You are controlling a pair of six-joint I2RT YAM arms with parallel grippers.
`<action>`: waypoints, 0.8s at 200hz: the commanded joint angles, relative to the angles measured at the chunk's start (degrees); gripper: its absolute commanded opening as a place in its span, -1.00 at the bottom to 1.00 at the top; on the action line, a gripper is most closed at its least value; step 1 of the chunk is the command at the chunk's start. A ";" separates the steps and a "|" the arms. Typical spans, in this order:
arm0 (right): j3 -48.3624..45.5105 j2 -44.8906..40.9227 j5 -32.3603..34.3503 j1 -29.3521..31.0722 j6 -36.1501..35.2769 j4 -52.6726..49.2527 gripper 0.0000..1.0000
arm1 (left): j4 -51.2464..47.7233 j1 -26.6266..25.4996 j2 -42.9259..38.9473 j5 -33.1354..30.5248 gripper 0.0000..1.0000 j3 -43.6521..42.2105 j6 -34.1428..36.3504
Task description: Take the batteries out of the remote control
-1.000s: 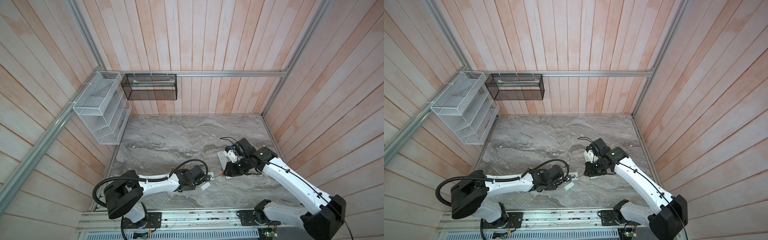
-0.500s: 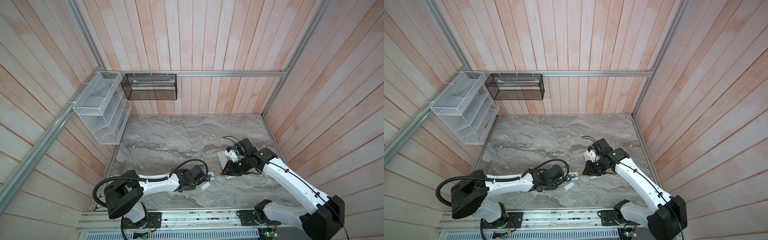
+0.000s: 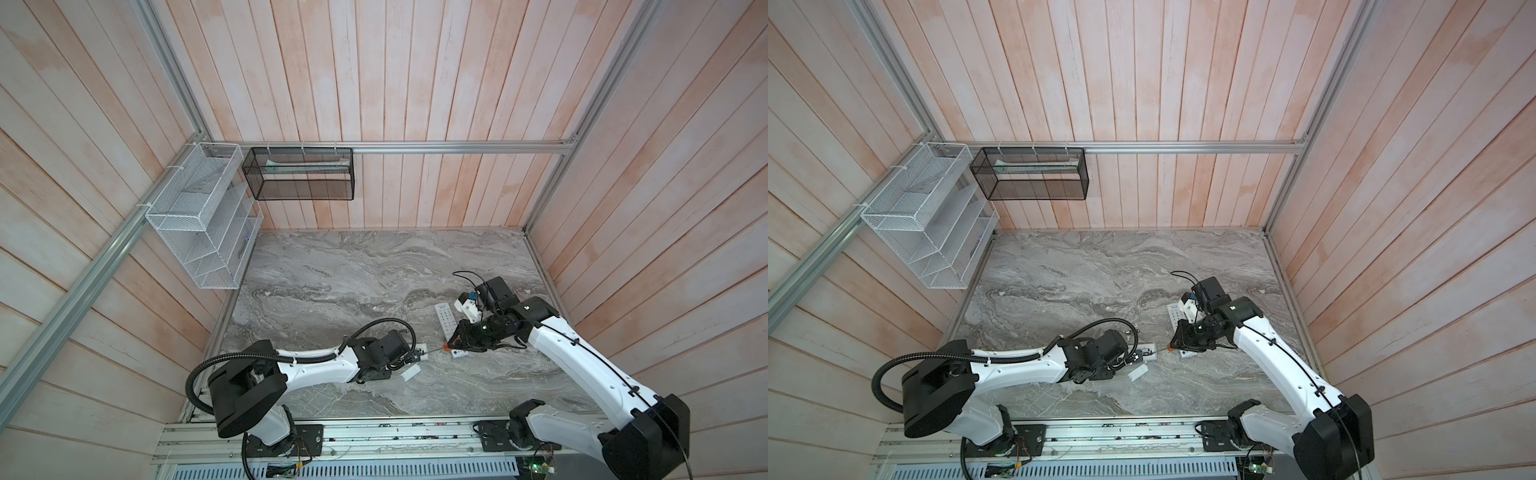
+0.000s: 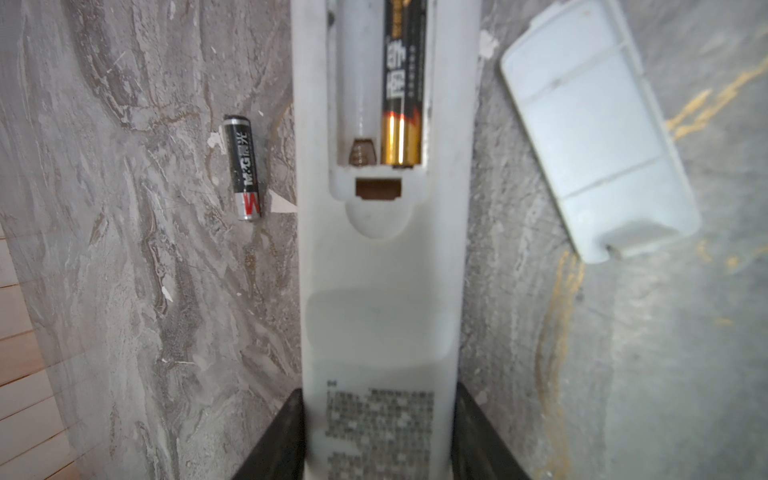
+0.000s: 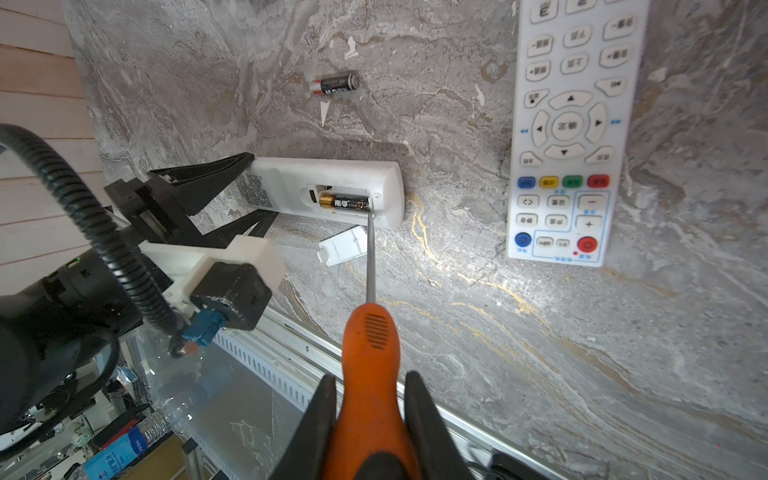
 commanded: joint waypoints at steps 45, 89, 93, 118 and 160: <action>-3.01 -0.56 -0.32 -0.23 1.85 2.55 -1.00 | 1.01 0.09 0.53 0.97 -0.96 -0.83 -0.08; -3.61 -0.80 -1.20 -0.23 2.64 3.70 -1.00 | 0.83 0.03 0.55 1.09 -0.96 -0.74 -0.15; -3.66 -0.79 -1.34 -0.23 2.79 3.85 -1.00 | 0.87 0.06 0.59 1.04 -0.95 -0.74 -0.15; -3.52 -1.32 -1.74 -0.25 3.25 4.14 -1.00 | 0.88 0.04 0.43 0.92 -0.96 -0.79 -0.17; -3.15 -1.46 -1.93 -0.28 3.61 4.31 -1.00 | 0.96 0.08 0.57 0.75 -0.96 -0.82 -0.15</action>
